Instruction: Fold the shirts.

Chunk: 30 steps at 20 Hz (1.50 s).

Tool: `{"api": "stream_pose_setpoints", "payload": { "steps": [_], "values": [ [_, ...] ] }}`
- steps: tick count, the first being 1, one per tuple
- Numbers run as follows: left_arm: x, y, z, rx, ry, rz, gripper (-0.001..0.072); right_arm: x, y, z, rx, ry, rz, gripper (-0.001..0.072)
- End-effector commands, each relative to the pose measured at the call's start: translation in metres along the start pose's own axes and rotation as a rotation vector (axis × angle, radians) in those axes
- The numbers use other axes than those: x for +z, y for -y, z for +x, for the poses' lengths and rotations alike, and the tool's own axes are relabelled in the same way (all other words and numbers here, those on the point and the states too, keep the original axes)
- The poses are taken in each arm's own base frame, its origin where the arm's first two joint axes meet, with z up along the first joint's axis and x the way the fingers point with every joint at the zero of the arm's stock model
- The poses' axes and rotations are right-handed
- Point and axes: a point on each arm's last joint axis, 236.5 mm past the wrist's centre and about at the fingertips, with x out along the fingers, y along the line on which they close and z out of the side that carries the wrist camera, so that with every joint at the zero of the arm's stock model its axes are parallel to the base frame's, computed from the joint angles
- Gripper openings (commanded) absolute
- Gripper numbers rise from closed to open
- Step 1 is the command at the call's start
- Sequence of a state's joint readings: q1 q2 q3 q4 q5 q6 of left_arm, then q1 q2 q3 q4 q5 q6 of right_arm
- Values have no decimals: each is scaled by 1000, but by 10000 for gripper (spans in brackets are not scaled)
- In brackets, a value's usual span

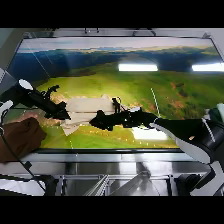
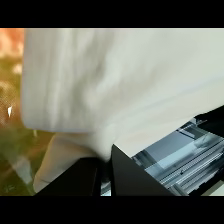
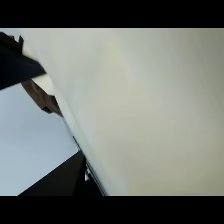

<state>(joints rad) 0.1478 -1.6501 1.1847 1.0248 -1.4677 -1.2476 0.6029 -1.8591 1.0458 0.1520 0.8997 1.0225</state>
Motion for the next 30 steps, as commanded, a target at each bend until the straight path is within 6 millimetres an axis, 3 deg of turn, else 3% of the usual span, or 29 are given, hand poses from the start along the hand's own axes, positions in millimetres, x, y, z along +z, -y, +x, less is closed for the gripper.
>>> {"api": "stream_pose_setpoints", "payload": {
  "steps": [1, 3, 6, 7, 8, 9, 11, 15, 17, 19, 20, 21, 23, 26, 29, 30],
  "values": [
    [5, 10, -17, 9, 30, 46, 24, -15, -31, -50, 114, -161, -87, 202],
    [4, 12, -21, 12, 37, 64, 25, 2, -34, -100, 115, -158, -119, 202],
    [0, 11, -18, 6, 9, 67, 25, 48, -4, -182, -28, -24, -132, 204],
    [-1, 11, -17, 5, 6, 66, 24, 59, 14, -208, -90, 17, -106, 292],
    [0, 11, -18, 5, 10, 66, 24, 64, 32, -225, -147, 32, -77, 426],
    [0, 12, -18, 3, 11, 66, 24, 64, 47, -231, -192, 36, -58, 454],
    [0, 12, -18, 3, 11, 66, 24, 65, 70, -226, -244, 65, -31, 455],
    [0, 12, -18, 3, 10, 65, 24, 60, 83, -186, -290, 41, -54, 454],
    [0, 12, -17, 2, 10, 65, 24, 57, 79, -165, -275, 31, -55, 453],
    [0, 12, -18, 3, 11, 65, 23, 56, 62, -147, -206, 34, -97, 438],
    [0, 12, -18, 3, 11, 65, 23, 58, 54, -142, -176, 47, -112, 318],
    [0, 12, -18, 3, 11, 65, 23, 60, 47, -139, -153, 59, -128, 128],
    [0, 12, -18, 3, 9, 65, 23, 62, 43, -141, -139, 68, -144, 19],
    [-6, 11, -21, -10, -8, 55, 22, 50, 33, -160, -125, 11, -175, 18],
    [-10, 10, -43, -22, 39, 42, 22, 47, 32, -213, -224, 27, -200, 18],
    [-11, 13, -54, -22, 71, 46, 22, 50, 22, -230, -233, 69, -219, 18]
  ]
}}
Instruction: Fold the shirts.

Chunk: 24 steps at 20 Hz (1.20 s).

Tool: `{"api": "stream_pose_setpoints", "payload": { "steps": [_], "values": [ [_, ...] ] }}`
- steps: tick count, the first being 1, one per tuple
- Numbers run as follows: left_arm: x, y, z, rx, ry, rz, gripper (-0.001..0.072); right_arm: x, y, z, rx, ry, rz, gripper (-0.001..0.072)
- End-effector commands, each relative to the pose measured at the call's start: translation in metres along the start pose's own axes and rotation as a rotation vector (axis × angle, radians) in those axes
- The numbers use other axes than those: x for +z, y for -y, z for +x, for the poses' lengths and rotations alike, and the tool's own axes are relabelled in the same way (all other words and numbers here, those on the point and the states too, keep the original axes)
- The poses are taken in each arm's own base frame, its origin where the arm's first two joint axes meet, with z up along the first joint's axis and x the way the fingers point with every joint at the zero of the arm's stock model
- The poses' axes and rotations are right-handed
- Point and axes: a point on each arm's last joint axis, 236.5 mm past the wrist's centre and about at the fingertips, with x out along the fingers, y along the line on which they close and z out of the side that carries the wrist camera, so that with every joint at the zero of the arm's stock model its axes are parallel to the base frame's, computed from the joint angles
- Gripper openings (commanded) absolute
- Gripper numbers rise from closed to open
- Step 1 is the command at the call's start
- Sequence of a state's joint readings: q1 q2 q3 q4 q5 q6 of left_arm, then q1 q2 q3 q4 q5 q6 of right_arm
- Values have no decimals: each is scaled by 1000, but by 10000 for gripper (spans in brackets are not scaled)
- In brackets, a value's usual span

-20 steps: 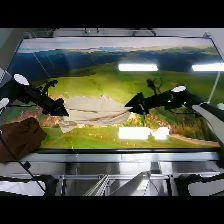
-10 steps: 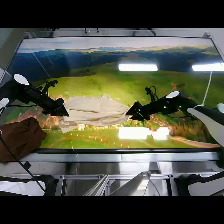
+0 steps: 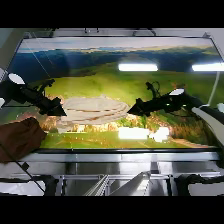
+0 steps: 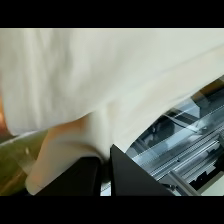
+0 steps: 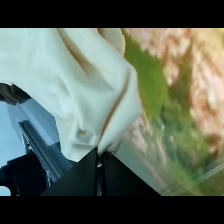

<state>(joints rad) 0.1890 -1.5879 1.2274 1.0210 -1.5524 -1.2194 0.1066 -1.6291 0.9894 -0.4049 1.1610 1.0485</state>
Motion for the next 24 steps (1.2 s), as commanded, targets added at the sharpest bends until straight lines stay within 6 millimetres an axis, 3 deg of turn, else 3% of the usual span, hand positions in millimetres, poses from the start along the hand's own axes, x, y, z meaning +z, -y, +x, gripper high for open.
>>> {"api": "stream_pose_setpoints", "payload": {
  "steps": [1, 3, 6, 8, 11, 13, 15, 17, 20, 24],
  "values": [
    [-3, 15, -31, -35, 83, 11, 22, 4, -17, -59, -44, 69, -59, 18],
    [-5, 62, -56, -150, 168, 89, 22, 14, -79, -93, 53, 202, -182, 18],
    [-23, 167, -113, -432, 330, 306, 21, -2, -194, -147, 242, 370, -432, 18],
    [-52, 223, -157, -517, 419, 464, 20, -31, -260, -186, 298, 462, -603, 18],
    [-118, 298, -219, -479, 594, 763, 23, -99, -343, -239, 315, 595, -888, 18],
    [-155, 331, -248, -348, 741, 921, 28, -135, -379, -269, 279, 727, -1031, 18],
    [-168, 341, -268, -197, 878, 963, 30, -141, -383, -288, 187, 846, -1053, 18],
    [-163, 329, -271, -117, 910, 899, 31, -122, -358, -287, 69, 852, -969, 18],
    [-138, 301, -242, -194, 779, 793, 30, -90, -313, -253, 21, 680, -841, 19],
    [-69, 235, -184, -329, 559, 531, 31, -39, -220, -188, 7, 438, -568, 19]
  ]
}}
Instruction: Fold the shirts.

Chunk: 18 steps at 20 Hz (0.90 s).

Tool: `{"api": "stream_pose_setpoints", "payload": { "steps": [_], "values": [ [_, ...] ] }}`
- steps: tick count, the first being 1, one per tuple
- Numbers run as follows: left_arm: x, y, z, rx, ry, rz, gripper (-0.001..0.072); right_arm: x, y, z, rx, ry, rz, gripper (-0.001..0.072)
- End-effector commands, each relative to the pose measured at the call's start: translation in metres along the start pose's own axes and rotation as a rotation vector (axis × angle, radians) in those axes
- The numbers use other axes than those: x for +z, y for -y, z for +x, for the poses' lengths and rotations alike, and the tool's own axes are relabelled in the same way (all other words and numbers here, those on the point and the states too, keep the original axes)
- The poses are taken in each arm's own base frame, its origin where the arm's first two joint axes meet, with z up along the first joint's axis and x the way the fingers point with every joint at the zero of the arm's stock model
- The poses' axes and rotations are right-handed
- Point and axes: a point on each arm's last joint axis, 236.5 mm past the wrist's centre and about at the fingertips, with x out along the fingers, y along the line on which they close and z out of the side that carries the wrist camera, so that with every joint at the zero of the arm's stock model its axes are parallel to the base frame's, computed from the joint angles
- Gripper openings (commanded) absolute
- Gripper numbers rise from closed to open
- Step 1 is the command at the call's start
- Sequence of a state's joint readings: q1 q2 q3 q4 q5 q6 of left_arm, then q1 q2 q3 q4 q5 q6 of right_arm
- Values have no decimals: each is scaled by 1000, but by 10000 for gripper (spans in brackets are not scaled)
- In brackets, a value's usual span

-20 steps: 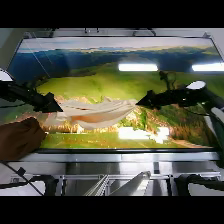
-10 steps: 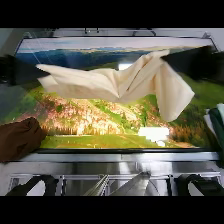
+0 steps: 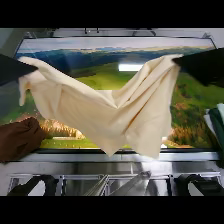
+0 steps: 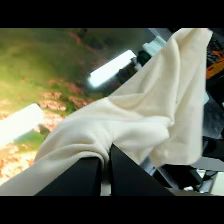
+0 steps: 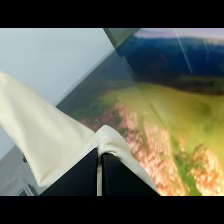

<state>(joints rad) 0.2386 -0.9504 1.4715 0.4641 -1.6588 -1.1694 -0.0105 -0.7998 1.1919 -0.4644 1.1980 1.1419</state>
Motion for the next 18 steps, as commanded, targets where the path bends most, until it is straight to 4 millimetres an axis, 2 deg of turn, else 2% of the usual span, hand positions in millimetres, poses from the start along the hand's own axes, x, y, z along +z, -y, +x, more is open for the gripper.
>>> {"api": "stream_pose_setpoints", "payload": {
  "steps": [1, 3, 4, 5, 6, 7, 9, 11, 13, 15, 16, 18],
  "values": [
    [-34, -79, 42, -67, -116, -261, 31, -62, 78, 43, -34, -199, 243, 20],
    [-58, -135, 73, -94, -154, -398, 35, -101, 135, 69, -87, -263, 381, 27],
    [-71, -161, 88, -102, -170, -465, 156, -117, 161, 80, -112, -285, 419, 113],
    [-85, -183, 101, -113, -194, -544, 353, -130, 183, 88, -126, -309, 449, 301],
    [-97, -201, 109, -127, -216, -607, 464, -140, 200, 91, -127, -330, 504, 381],
    [-108, -216, 112, -143, -235, -665, 720, -144, 208, 91, -114, -350, 513, 383],
    [-123, -237, 104, -185, -277, -739, 713, -150, 216, 80, -103, -377, 521, 384],
    [-139, -252, 94, -191, -324, -804, 713, -164, 221, 68, -123, -437, 508, 396],
    [-166, -266, 91, -120, -409, -835, 712, -189, 224, 63, -154, -502, 536, 640],
    [-195, -283, 88, 15, -505, -848, 712, -216, 217, 71, -139, -517, 604, 647],
    [-202, -291, 90, 64, -521, -833, 710, -232, 211, 79, -135, -530, 623, 647],
    [-199, -300, 100, 104, -497, -808, 695, -262, 201, 99, -141, -541, 638, 646]
  ]
}}
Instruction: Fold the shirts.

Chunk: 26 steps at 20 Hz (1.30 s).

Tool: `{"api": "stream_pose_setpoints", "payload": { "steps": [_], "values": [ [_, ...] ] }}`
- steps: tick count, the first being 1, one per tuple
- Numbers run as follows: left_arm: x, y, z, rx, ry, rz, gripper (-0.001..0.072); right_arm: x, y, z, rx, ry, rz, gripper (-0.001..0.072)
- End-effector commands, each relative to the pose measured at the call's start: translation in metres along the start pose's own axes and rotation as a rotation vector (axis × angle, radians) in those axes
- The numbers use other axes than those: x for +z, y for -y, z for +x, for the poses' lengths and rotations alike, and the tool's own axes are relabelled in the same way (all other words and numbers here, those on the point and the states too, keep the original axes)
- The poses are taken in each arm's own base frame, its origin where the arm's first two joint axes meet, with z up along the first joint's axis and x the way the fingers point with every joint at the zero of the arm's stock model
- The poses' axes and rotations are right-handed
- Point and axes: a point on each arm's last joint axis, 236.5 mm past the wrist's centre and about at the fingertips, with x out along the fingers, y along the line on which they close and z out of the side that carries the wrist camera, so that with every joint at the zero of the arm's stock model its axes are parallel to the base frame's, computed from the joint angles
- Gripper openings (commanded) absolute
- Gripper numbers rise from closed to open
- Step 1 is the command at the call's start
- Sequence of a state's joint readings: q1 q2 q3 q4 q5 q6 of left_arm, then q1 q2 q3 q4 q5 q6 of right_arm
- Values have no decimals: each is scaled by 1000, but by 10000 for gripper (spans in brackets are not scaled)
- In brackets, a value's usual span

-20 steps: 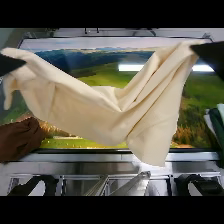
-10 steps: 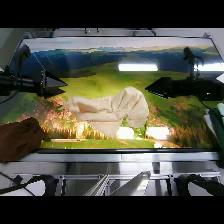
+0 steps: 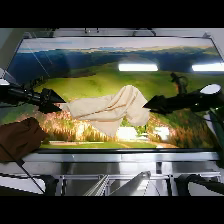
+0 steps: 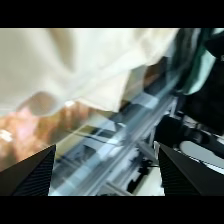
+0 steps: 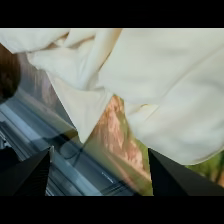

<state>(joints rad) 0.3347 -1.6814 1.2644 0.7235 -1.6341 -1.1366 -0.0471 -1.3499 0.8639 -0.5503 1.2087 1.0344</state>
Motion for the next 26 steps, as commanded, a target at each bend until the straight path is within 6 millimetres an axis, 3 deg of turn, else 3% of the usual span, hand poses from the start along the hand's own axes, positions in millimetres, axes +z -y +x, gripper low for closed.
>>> {"api": "stream_pose_setpoints", "payload": {
  "steps": [1, 5, 7, 9, 12, 13, 14, 17, 18, 20, 21, 22, 24, 26],
  "values": [
    [13, -27, 11, 131, 26, -5, 694, -28, 10, 48, -25, -16, 44, 646],
    [37, -24, 29, 190, 95, 49, 694, -25, 12, 91, -60, 16, 65, 645],
    [49, -21, 38, 216, 127, 79, 693, -17, 15, 100, -44, 33, 116, 639],
    [53, -19, 49, 225, 123, 98, 693, -13, 19, 106, -40, 33, 140, 538],
    [53, -18, 68, 211, 50, 110, 675, -1, 23, 110, -49, 50, 142, 538],
    [53, -16, 74, 203, 20, 119, 470, 5, 22, 111, -42, 65, 149, 538],
    [53, -13, 78, 193, -12, 128, 337, 13, 17, 112, -21, 80, 162, 538],
    [52, 1, 86, 178, -60, 165, 334, 26, -1, 120, 24, 92, 160, 519],
    [53, 4, 87, 180, -60, 177, 327, 29, -4, 123, 22, 95, 149, 433],
    [54, 7, 87, 180, -62, 192, 30, 36, -3, 127, 14, 108, 140, 280],
    [53, 8, 86, 179, -66, 197, 24, 41, -2, 126, 13, 118, 138, 93],
    [51, 9, 83, 175, -69, 196, 24, 46, -2, 122, 17, 127, 130, 20],
    [47, 11, 71, 164, -73, 197, 23, 48, -10, 110, 51, 119, 93, 18],
    [44, 18, 48, 155, -45, 197, 24, 48, -31, 84, 118, 109, 41, 18]
  ]
}}
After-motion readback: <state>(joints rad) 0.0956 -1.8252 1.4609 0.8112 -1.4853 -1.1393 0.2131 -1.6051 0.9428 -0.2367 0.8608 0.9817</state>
